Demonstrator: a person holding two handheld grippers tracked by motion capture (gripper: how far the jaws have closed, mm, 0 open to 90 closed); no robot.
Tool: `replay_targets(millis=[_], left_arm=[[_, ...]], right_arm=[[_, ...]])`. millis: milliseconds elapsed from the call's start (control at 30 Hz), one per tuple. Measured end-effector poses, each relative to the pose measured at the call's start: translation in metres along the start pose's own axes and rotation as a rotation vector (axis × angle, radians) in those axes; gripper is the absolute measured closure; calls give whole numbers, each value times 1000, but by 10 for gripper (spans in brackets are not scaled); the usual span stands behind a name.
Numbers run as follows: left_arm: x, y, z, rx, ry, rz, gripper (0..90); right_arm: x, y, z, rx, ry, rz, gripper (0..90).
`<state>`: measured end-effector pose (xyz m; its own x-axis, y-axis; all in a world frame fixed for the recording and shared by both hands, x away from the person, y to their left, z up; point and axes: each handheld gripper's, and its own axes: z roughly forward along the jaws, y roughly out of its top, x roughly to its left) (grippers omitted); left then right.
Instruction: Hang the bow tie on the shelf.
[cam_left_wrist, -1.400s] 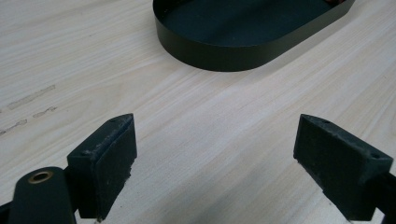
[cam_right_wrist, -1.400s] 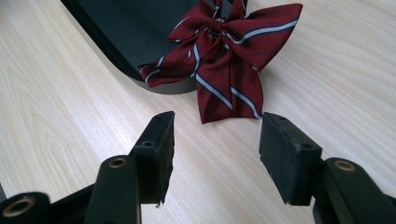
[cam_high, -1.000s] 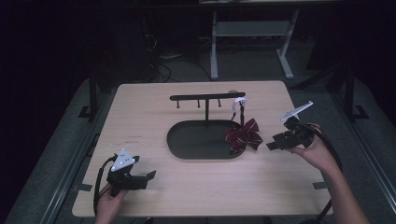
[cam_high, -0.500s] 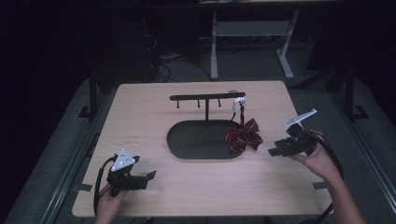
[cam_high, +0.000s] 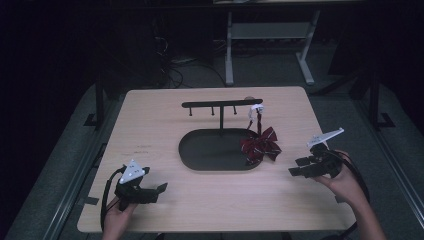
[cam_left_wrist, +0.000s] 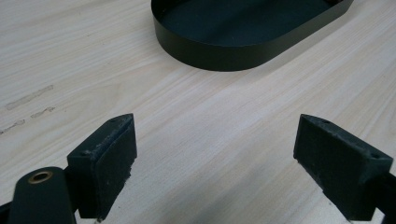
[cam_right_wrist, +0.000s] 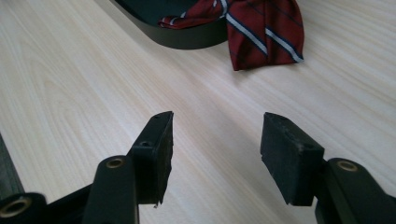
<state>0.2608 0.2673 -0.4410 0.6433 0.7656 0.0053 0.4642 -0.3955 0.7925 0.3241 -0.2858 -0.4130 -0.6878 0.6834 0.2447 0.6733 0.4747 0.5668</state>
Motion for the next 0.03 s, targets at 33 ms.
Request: replay_targets(millis=[33], left_arm=[[0, 0, 0, -2, -1, -1, 130]], right_arm=[[2, -2, 0, -9, 0, 2, 433]])
